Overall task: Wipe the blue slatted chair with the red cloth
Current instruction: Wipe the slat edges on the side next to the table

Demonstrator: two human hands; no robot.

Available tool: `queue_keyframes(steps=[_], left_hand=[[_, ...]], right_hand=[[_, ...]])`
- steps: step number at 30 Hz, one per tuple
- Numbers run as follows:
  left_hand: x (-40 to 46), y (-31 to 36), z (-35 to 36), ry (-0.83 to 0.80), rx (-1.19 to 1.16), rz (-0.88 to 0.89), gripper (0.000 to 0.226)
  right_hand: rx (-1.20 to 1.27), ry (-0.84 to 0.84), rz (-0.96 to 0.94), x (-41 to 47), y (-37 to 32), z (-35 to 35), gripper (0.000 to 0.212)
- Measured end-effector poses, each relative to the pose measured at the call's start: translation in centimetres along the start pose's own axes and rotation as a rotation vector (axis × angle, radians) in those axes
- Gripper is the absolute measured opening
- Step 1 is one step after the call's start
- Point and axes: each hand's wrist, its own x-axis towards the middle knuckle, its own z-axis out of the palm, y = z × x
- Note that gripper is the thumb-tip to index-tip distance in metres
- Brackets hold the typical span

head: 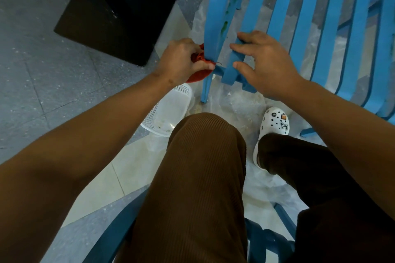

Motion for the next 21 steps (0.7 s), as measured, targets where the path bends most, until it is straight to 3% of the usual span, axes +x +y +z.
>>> queue_keyframes(steps=[14,18,21], left_hand=[[0.9,-2.2,7.2,-0.259,0.036,-0.336,0.063],[0.8,-2.5,5.9,-0.214,0.021,-0.283,0.063],[0.7,-2.2,3.9,-0.159,0.018,-0.189,0.076]], right_hand=[[0.014,0.026,-0.018,0.5,1.1,0.5,0.044],[0.012,0.027,-0.013,0.4,0.9,0.4,0.043],[0.017,0.024,-0.005,0.3,0.6,0.3,0.042]])
